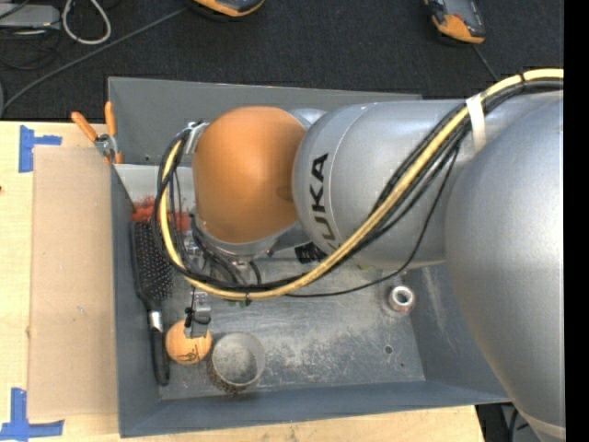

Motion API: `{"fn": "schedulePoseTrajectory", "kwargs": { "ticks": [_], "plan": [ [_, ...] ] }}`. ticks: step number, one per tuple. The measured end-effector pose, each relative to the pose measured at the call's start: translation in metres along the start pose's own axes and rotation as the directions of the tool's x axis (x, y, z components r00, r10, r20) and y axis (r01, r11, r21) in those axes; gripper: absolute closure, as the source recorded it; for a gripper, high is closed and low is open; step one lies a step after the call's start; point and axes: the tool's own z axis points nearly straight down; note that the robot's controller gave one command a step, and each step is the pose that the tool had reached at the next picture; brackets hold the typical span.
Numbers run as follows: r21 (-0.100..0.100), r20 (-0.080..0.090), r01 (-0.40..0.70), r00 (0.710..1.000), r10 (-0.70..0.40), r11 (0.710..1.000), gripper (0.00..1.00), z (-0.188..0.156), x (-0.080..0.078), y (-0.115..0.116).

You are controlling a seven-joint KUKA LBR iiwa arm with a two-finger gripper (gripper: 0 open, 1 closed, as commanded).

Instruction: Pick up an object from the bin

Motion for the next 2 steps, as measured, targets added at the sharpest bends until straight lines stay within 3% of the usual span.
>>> {"fn": "schedulePoseTrajectory", "kwargs": {
  "ticks": [1, 2],
  "plan": [
    [-0.002, 0.008, -0.005, 1.000, 0.005, 1.000, 0.00, -0.005, -0.002, -0.001],
    [-0.002, 0.007, 0.053, 0.999, -0.053, 0.999, 0.00, 0.067, 0.010, -0.003]
  ]
}}
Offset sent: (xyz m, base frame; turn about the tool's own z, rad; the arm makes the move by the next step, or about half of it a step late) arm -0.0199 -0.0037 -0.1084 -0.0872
